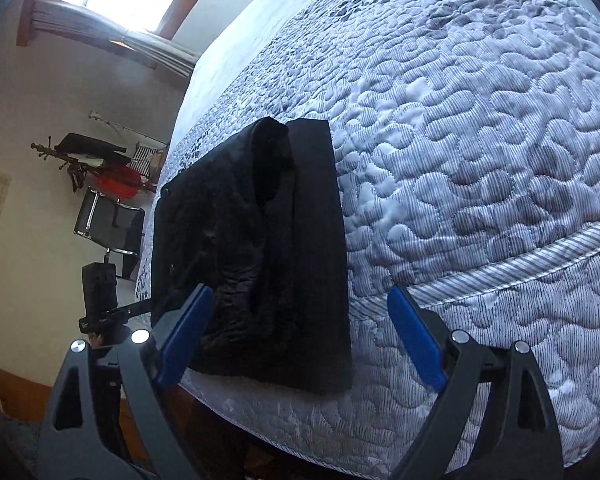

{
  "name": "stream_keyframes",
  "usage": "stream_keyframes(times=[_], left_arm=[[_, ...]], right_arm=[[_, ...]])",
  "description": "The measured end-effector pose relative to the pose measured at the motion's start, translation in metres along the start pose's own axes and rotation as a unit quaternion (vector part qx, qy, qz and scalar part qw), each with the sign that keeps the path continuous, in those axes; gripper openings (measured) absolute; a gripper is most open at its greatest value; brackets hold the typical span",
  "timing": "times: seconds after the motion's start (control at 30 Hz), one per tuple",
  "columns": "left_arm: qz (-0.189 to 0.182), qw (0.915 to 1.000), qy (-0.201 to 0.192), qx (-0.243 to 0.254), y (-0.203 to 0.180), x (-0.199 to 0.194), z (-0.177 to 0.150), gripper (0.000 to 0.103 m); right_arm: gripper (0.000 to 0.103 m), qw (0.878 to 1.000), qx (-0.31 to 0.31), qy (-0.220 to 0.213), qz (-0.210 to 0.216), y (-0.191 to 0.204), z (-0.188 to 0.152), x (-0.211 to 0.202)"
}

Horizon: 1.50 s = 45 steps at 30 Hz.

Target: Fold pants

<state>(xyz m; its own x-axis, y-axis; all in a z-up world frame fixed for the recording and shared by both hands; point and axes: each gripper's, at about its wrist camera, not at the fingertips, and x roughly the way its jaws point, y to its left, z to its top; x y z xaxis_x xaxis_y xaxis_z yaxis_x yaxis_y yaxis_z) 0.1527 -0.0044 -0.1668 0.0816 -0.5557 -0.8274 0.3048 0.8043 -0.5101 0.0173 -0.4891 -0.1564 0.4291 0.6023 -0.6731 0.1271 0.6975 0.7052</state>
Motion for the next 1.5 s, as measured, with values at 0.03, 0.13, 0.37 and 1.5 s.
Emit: stream_keyframes(times=[0.03,0.13,0.37,1.5], left_arm=[[0.000,1.0000,0.004,0.004,0.000,0.004,0.001,0.099],[-0.011,0.9998,0.012,0.014,-0.005,0.010,0.004,0.099],[-0.009,0.9992,0.030,0.025,-0.008,0.020,0.011,0.100],[-0.177,0.9810,0.048,-0.064,-0.001,0.073,0.051,0.099]], right_arm=[[0.088,1.000,-0.004,0.003,-0.002,0.001,0.001,0.002],[0.088,1.000,-0.005,0.013,0.002,0.000,0.004,0.008],[0.089,1.000,0.003,0.030,0.002,-0.010,0.015,0.024],[0.093,0.993,-0.065,0.086,0.044,0.006,0.020,0.055]])
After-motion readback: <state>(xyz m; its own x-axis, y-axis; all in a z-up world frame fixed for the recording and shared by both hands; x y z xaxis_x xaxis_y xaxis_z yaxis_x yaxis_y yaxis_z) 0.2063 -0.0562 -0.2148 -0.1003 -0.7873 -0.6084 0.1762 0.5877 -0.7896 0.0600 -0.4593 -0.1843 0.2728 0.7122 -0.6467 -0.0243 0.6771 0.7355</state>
